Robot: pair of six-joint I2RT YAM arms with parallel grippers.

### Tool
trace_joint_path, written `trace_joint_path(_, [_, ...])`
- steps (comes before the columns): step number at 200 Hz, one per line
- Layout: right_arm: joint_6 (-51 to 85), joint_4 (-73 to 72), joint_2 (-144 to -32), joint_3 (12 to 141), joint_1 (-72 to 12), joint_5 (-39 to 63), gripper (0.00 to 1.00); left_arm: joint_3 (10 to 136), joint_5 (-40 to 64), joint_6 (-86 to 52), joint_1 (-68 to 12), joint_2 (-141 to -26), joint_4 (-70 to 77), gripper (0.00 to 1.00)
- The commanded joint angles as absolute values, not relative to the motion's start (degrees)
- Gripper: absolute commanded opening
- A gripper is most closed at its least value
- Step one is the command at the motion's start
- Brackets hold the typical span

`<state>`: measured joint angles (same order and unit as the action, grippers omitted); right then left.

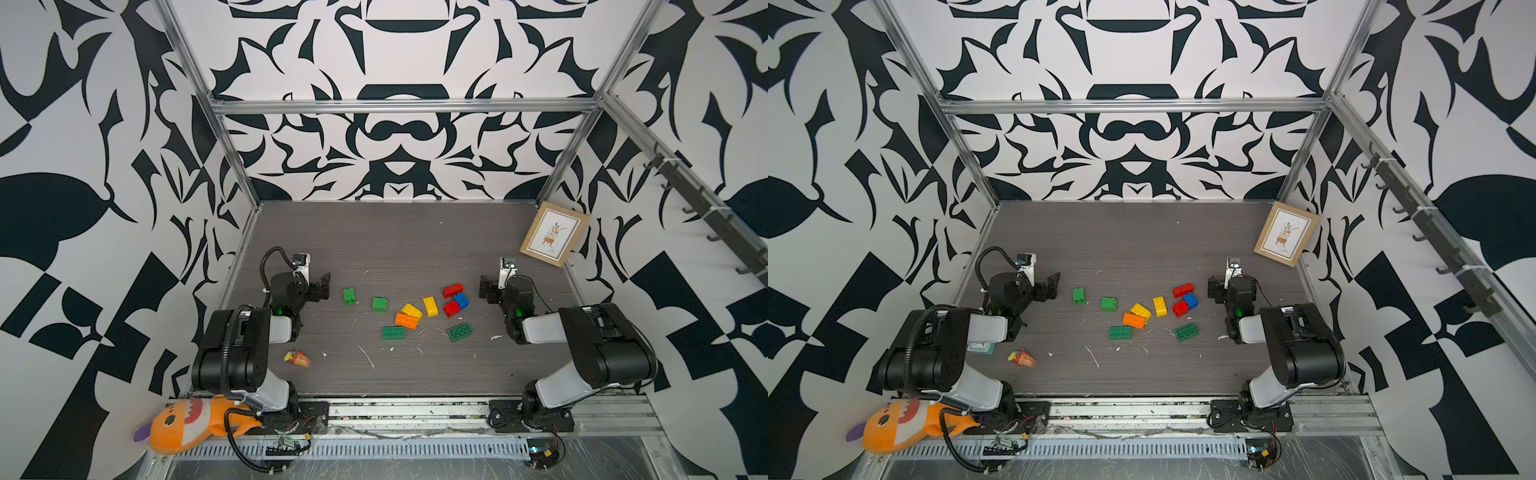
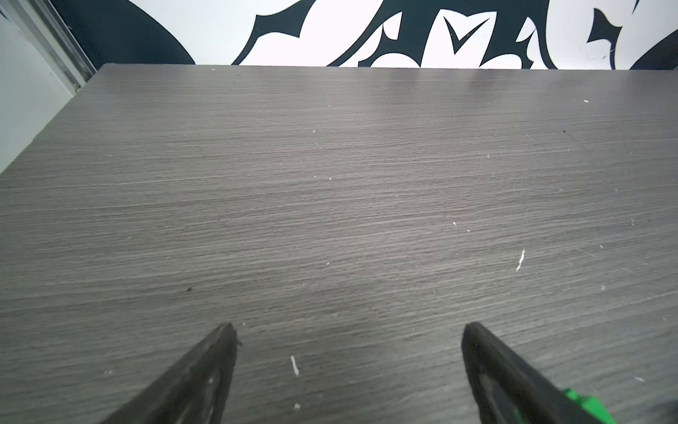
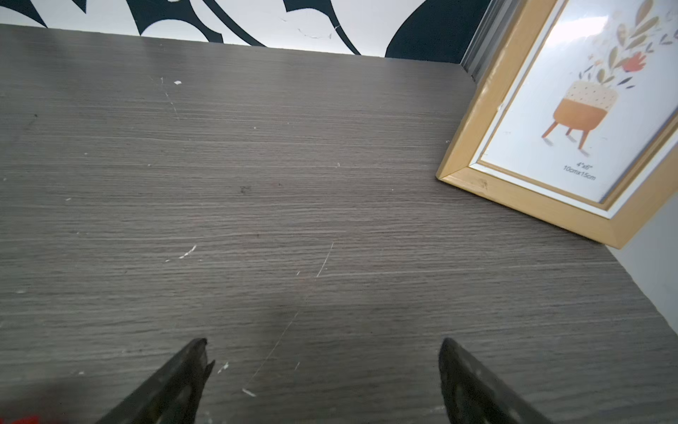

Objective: Assemble an ice cream with lego
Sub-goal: Pick up the lego brick from the center of the board.

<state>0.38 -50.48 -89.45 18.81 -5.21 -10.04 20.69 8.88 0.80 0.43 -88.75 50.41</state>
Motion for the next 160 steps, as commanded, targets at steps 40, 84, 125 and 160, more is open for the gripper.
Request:
trace_joint_path(40, [0.0,-52.9,-89.5,20.3,-5.1,-9.6,1.00,21.4,9.5,0.2,0.7,-89.5,52.4,0.99])
trace_joint_path(84, [0.0,-52.4,-89.4,20.5,-5.0,-9.8,1.00,21.7,8.4,-0.2,0.8,-89.6,51.8,0.99])
trace_joint_path(125, [-0.1,-52.6,-89.4,20.4,-5.1,-9.5,0.99,21.7,8.4,-0.2,0.8,-89.6,51.8,0.99])
trace_joint_path(160, [0.0,-52.6,-89.4,20.4,-5.0,-9.6,0.99,21.7,8.4,-0.2,0.8,-89.6,51.8,0.99])
